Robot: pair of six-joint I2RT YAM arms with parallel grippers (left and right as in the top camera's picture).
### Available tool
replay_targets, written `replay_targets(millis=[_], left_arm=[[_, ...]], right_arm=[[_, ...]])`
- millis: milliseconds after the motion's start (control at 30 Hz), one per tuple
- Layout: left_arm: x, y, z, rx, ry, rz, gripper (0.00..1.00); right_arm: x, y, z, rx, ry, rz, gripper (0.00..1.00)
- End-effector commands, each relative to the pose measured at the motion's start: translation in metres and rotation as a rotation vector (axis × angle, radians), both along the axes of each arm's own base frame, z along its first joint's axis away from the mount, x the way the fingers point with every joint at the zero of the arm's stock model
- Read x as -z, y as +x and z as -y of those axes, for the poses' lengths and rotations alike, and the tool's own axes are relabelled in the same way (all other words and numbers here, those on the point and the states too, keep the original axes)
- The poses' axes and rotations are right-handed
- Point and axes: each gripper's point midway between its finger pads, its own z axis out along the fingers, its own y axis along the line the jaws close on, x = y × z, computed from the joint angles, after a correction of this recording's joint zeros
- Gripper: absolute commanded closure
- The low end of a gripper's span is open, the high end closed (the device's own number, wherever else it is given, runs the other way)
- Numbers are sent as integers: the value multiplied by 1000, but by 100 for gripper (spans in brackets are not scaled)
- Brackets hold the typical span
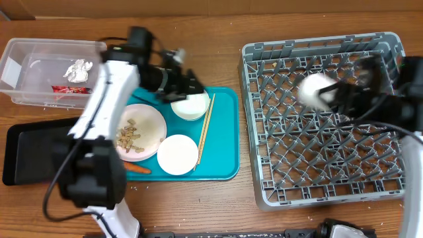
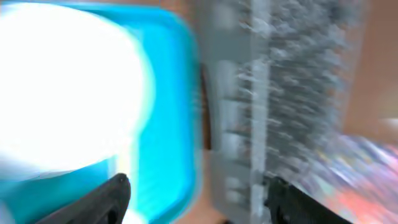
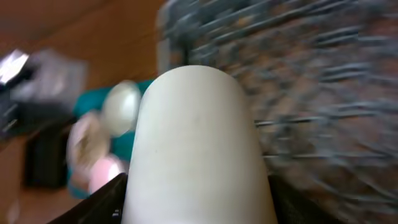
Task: Sort waste into correct bins and load items into the dishwasher
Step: 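Place the white cup in the rack's front right with the right gripper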
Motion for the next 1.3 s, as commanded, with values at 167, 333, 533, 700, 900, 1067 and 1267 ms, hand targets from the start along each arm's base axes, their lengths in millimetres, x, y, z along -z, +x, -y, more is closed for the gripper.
replay_targets(millis=[167, 333, 533, 700, 900, 1067, 1267], left_arm=[[-83, 4, -153, -394, 606, 290, 21], [-96, -4, -162, -423, 638, 319, 19], [-89, -9, -162, -410, 643, 285, 18], [-86, -15, -161, -401, 647, 259, 18], [-85, -18, -161, -397, 649, 246, 18], [-85, -18, -161, -396, 650, 246, 18], [-85, -18, -161, -394, 651, 248, 18]], right_arm=[[4, -39, 147, 643, -215, -194, 71], [50, -72, 172, 733, -178, -464, 71], [88, -87, 183, 732, -186, -677, 71], [101, -89, 199, 781, -247, -735, 71], [103, -89, 206, 813, -273, -736, 71], [103, -89, 206, 812, -272, -736, 56], [103, -88, 204, 807, -257, -735, 15]])
